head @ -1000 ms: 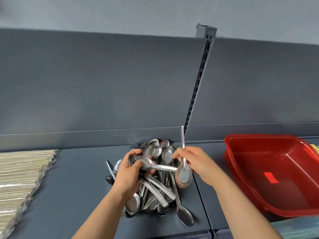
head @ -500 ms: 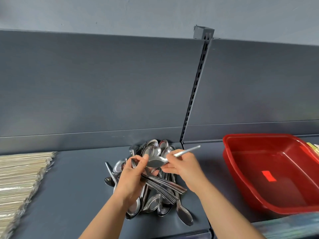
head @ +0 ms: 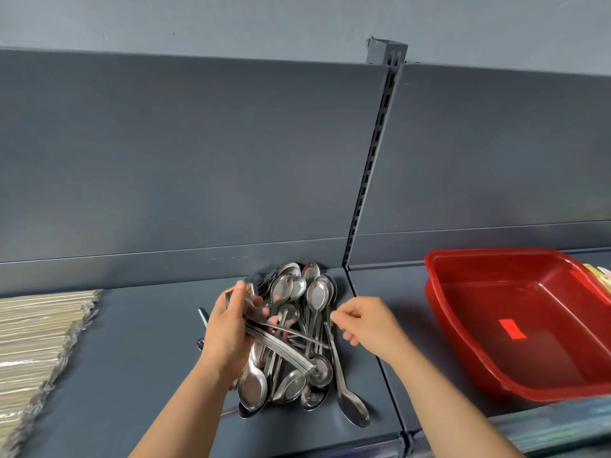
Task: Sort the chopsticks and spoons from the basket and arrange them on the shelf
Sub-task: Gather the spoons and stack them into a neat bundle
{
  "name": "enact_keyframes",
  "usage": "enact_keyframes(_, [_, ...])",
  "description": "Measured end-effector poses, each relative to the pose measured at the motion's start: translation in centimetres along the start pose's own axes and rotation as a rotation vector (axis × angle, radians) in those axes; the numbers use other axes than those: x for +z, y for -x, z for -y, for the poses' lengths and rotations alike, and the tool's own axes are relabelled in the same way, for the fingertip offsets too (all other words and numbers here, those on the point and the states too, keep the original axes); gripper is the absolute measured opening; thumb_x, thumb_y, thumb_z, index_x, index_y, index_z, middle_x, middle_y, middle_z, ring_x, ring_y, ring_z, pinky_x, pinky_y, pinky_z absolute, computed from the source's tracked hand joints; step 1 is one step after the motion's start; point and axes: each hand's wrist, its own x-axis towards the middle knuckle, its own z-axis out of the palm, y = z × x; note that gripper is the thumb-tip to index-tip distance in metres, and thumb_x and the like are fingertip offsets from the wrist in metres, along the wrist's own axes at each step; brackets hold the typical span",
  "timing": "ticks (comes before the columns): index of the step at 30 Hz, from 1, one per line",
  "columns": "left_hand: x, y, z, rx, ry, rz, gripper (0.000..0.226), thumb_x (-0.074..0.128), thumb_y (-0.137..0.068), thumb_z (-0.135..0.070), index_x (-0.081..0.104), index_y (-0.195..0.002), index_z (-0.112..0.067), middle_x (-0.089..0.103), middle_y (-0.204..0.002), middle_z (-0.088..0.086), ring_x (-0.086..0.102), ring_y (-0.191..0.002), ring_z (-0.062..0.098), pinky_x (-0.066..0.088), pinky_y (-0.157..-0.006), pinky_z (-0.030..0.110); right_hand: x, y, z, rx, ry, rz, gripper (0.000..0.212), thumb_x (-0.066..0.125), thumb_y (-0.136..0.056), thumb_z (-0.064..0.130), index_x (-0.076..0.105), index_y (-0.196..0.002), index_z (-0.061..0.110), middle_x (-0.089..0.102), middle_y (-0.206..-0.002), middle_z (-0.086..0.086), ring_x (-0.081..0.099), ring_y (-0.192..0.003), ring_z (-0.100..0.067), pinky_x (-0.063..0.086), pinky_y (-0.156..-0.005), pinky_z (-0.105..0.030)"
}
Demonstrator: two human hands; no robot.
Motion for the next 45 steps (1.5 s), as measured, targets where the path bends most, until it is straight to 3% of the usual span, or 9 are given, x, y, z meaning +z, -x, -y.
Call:
enact_keyframes(3, [-0.4,0.1,0.1,-0.025,-0.044,0.001,0.031,0.054,-0.095,-0.040,0.058,-0.102,-0.010,0.055,-0.076,0.011,0.052,-0.053,0.020,0.050,-0.049,0.033,0.8,-0.2,-1.2,0.091,0.408,0.082,0.041,0.069,-0.073,0.038,0.056,-0.060,0.002,0.044,-0.049,-0.004,0.044,-0.044,-0.014,0.034,-0.050,-0.023])
enact_keyframes(8, [-0.7,1.1,0.8,-0.094,-0.027,0.063,0.033,0.050,-0.097,-0.042,0.058,-0.106,-0.011,0.060,-0.076,0.011,0.057,-0.056,0.024,0.049,-0.048,0.033,1.1,-0.6,-1.8,0.127,0.356,0.143,0.033,0.066,-0.075,0.028,0.048,-0.051,0.015,0.035,-0.050,-0.005,0.029,-0.048,-0.017,0.024,-0.050,-0.026])
enact_keyframes(11, [-0.6,1.5,0.9,-0.109,-0.070,0.115,0.030,0.057,-0.092,-0.040,0.059,-0.100,-0.011,0.060,-0.076,0.010,0.055,-0.058,0.023,0.048,-0.049,0.032,-0.8,-1.1,-1.3,0.134,0.185,0.096,0.027,0.064,-0.081,0.023,0.053,-0.058,0.014,0.045,-0.053,-0.002,0.034,-0.048,-0.016,0.024,-0.049,-0.023])
enact_keyframes(16, [0.4,2.2,1.1,-0.125,-0.060,0.227,0.033,0.075,-0.075,-0.031,0.061,-0.098,-0.012,0.054,-0.081,0.008,0.054,-0.067,0.022,0.050,-0.054,0.033,-3.0,-1.3,0.8,0.112,-0.494,-0.147,0.020,0.053,-0.096,0.008,0.053,-0.076,0.004,0.054,-0.054,-0.005,0.043,-0.039,-0.012,0.035,-0.038,-0.023])
enact_keyframes(22, [1.4,2.2,1.7,-0.079,0.007,0.202,0.032,0.078,-0.068,-0.011,0.064,-0.096,-0.014,0.068,-0.093,0.017,0.065,-0.083,0.031,0.058,-0.066,0.039,-0.2,0.6,2.5,0.128,-0.764,-0.067,0.009,0.058,-0.091,0.000,0.059,-0.083,0.003,0.067,-0.064,-0.013,0.064,-0.053,-0.019,0.052,-0.049,-0.027])
enact_keyframes(27, [1.3,1.2,1.6,0.041,0.037,0.053,0.021,0.053,-0.091,0.006,0.055,-0.100,-0.013,0.070,-0.093,0.017,0.072,-0.078,0.032,0.058,-0.061,0.037,1.2,1.2,1.4,0.130,-0.543,0.148,0.010,0.068,-0.085,0.010,0.070,-0.075,0.010,0.073,-0.076,-0.008,0.061,-0.063,-0.013,0.051,-0.058,-0.023])
enact_keyframes(31, [0.5,0.4,0.9,0.065,0.011,0.007,0.029,0.041,-0.093,0.010,0.055,-0.099,-0.014,0.067,-0.086,0.013,0.071,-0.078,0.031,0.058,-0.062,0.041,0.9,0.0,0.4,0.155,-0.333,0.018,0.019,0.067,-0.086,0.028,0.074,-0.077,0.012,0.069,-0.074,0.000,0.055,-0.061,-0.008,0.050,-0.061,-0.021])
enact_keyframes(37, [-1.0,-0.4,0.3,0.056,-0.070,-0.008,0.010,0.054,-0.097,-0.016,0.061,-0.091,-0.019,0.064,-0.078,0.009,0.062,-0.059,0.022,0.057,-0.059,0.041,2.7,-2.3,0.3,0.189,0.412,-0.100,0.059,0.068,-0.068,0.059,0.036,-0.051,0.012,0.035,-0.045,0.003,0.038,-0.046,-0.018,0.025,-0.045,-0.026])
enact_keyframes(45, [-1.3,-0.8,0.5,0.038,-0.086,0.010,0.007,0.056,-0.096,-0.018,0.058,-0.100,-0.012,0.063,-0.078,0.012,0.060,-0.058,0.025,0.055,-0.057,0.041,3.4,-5.3,0.1,0.321,0.193,-0.070,0.020,0.063,-0.069,0.030,0.060,-0.064,0.012,0.063,-0.062,-0.003,0.052,-0.055,-0.022,0.038,-0.053,-0.023])
